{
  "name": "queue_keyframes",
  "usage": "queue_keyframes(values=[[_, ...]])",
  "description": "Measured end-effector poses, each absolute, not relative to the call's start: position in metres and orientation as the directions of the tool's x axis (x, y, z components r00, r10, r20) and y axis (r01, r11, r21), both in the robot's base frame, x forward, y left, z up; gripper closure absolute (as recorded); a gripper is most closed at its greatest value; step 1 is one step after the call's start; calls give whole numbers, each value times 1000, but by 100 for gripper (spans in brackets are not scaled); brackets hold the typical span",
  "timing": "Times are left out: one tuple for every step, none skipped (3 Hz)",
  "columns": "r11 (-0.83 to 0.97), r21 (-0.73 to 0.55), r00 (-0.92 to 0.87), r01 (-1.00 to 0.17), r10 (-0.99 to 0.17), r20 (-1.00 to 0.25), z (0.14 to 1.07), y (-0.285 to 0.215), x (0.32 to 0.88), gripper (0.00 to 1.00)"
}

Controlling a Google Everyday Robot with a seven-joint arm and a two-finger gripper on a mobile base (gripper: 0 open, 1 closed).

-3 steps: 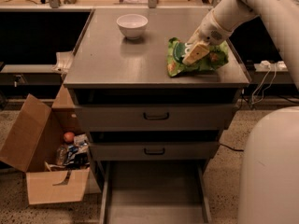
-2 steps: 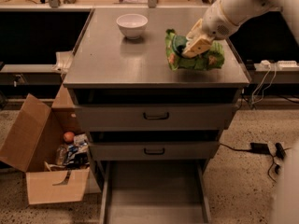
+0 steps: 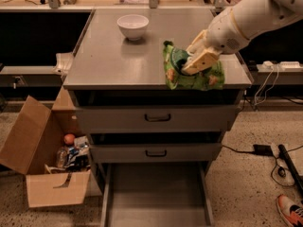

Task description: Place green rice chip bag into bottom drawer

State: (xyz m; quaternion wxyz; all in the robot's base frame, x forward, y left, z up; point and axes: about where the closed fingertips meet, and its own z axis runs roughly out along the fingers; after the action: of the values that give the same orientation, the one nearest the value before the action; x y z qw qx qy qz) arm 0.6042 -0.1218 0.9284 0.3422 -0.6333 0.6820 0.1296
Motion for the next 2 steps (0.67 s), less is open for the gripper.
queue_keyframes(values=[[163,-256,36,-953,-776,-629,927,-121,606,100],[156,-188,-12,-970,-798,-602,880,-129,590,100]])
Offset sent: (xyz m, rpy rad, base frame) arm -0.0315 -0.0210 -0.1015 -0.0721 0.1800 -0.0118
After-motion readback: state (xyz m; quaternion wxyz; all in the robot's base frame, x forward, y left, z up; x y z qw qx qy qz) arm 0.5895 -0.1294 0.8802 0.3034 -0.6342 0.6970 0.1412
